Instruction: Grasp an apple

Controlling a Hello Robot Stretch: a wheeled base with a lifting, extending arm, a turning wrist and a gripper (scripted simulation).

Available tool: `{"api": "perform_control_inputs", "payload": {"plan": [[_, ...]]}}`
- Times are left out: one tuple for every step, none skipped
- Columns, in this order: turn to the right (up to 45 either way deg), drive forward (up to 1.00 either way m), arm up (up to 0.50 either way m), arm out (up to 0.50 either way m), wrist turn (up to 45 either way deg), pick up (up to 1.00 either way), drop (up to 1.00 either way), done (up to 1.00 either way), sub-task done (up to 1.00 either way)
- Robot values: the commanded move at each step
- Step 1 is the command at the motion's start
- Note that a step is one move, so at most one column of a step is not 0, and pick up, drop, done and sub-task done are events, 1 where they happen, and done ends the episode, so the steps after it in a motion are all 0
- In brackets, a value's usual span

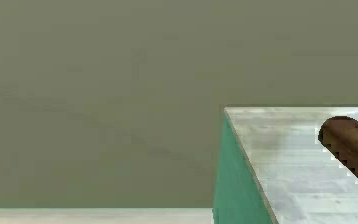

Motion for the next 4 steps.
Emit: {"api": "perform_control_inputs", "payload": {"plan": [[0.0,0.00,0.50,0.00,0.0,0.00,0.00,0.00,0.00],[0.0,0.00,0.38,0.00,0.0,0.00,0.00,0.00,0.00],[0.0,0.00,0.00,0.12,0.0,0.00,0.00,0.00,0.00],[0.0,0.00,0.00,0.00,45.0,0.00,0.00,0.00,0.00]]}}
